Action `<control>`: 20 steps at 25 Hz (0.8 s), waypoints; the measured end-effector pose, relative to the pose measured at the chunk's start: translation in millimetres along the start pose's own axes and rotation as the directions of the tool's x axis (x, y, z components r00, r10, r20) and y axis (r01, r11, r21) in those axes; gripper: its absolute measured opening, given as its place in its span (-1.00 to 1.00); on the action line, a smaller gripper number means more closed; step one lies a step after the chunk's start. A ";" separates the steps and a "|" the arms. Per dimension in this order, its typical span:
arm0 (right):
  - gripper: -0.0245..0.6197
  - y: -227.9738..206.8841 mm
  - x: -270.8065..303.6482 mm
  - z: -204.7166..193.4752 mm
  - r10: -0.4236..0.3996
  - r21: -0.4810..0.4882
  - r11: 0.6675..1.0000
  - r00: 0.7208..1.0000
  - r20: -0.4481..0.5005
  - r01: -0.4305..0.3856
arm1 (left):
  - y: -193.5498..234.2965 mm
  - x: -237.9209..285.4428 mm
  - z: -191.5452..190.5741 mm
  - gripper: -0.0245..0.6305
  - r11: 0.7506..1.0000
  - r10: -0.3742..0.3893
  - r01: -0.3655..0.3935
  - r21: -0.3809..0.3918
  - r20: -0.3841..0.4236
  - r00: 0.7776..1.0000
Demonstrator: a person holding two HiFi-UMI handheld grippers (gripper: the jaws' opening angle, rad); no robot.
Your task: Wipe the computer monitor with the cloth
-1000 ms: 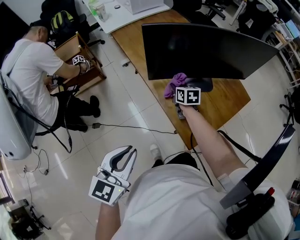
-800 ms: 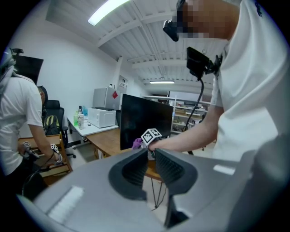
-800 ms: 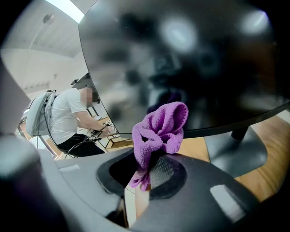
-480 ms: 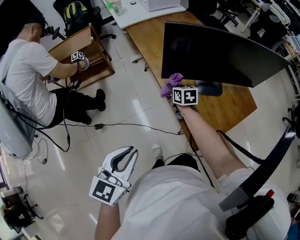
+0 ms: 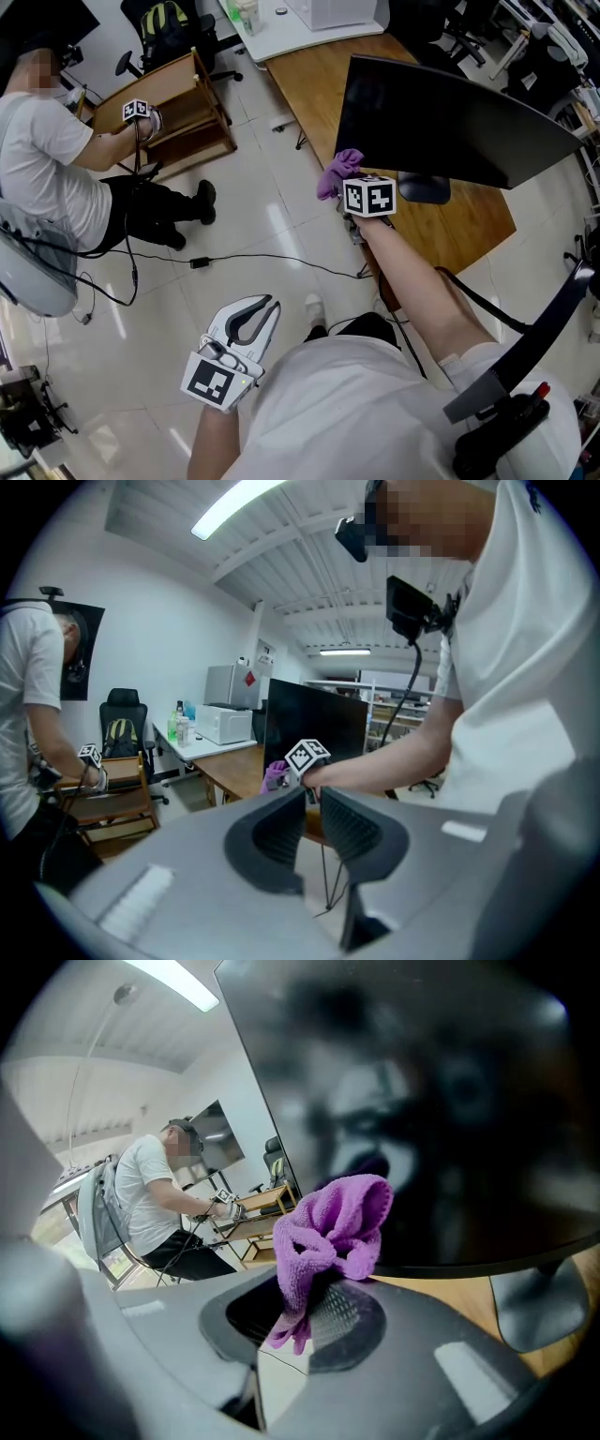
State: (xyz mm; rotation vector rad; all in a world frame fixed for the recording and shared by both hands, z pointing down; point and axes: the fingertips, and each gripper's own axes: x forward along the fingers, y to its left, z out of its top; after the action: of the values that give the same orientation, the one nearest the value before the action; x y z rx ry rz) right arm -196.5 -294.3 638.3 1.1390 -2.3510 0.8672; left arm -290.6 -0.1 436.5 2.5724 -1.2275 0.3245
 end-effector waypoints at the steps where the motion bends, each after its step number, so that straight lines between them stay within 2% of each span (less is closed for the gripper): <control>1: -0.75 1.9 -0.9 1.9 0.005 -0.003 1.000 1.000 0.001 -0.005 | 0.2 0.8 0.6 -0.71 1.000 -0.002 0.002 0.001 0.003 1.000; 8: -0.75 18.5 -15.5 26.3 0.035 -0.029 0.999 0.999 0.036 -0.034 | -0.6 7.1 1.9 -0.71 1.000 -0.025 0.024 0.008 0.016 1.000; 20: -0.75 61.5 -56.9 99.0 0.112 -0.097 0.990 0.986 0.126 -0.100 | 1.4 17.6 8.3 -0.71 0.997 -0.075 0.074 0.025 0.057 0.996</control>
State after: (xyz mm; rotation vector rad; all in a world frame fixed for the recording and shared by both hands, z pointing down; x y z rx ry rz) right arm -219.0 -299.7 510.6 1.0723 -2.5508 0.7327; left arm -280.1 -16.5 434.4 2.6568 -1.1502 0.2509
